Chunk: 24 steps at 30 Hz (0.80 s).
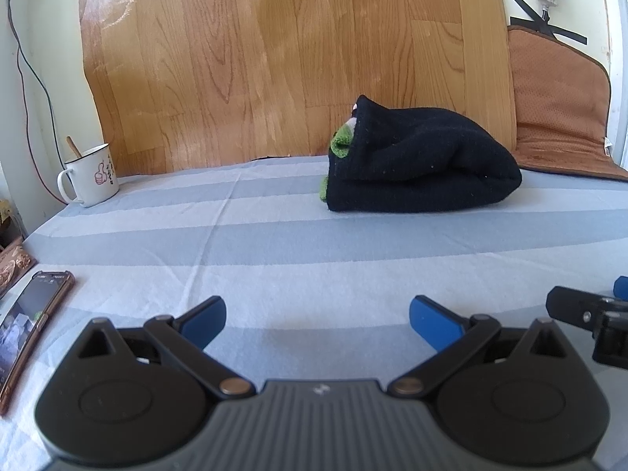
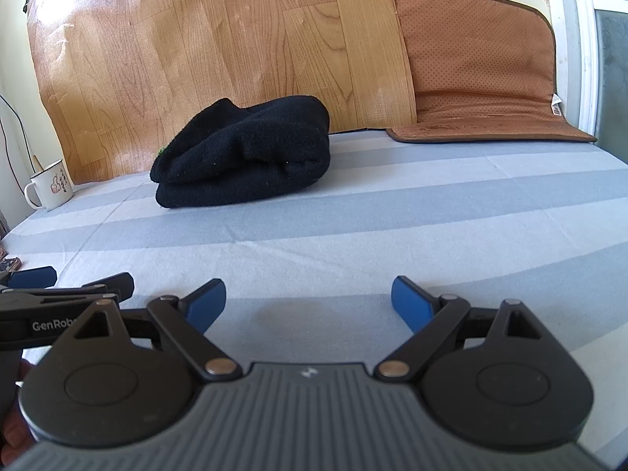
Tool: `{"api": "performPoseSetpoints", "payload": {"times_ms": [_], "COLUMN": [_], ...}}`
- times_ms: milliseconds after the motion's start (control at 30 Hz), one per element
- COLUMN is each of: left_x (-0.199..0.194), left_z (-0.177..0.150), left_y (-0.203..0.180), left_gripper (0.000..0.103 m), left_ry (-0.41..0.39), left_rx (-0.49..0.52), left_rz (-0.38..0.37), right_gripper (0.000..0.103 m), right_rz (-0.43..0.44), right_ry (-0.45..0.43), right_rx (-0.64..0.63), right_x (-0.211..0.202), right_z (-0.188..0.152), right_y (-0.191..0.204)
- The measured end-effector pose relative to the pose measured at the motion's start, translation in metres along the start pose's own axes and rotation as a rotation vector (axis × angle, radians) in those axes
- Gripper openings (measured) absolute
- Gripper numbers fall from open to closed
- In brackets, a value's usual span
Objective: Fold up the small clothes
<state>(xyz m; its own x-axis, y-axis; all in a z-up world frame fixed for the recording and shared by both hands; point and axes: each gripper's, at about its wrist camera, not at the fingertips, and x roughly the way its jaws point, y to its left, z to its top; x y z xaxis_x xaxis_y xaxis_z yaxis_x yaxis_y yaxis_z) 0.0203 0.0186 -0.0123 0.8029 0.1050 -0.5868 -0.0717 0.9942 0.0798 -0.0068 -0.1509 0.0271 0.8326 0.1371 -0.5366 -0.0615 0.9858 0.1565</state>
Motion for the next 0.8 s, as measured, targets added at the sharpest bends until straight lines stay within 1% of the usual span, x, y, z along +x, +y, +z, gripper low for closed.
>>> {"api": "performPoseSetpoints", "payload": {"times_ms": [300,567,800], "left_x": [-0.004,-0.007,-0.010], "left_z": [-0.001,-0.002,-0.003], "left_y": [0.003,0.002,0.003], "left_gripper": [0.103,0.103,0.103], "left_ry": [-0.029,-0.055,-0.062], "left_rx": [-0.011,0.006,0.006], "left_rz": [0.023,0.015,-0.010], "right_gripper": [0.093,0.093,0.094], "right_rz": [-0.005,0.000,0.002], "right_ry": [0.001,-0.005,-0.014], "right_rx": [-0.003,0.005,0.015], "right_x": [0.000,-0.001,-0.003], "right_z": [0.000,-0.001,-0.001], "right_y": [0.001,-0.001,-0.001]}}
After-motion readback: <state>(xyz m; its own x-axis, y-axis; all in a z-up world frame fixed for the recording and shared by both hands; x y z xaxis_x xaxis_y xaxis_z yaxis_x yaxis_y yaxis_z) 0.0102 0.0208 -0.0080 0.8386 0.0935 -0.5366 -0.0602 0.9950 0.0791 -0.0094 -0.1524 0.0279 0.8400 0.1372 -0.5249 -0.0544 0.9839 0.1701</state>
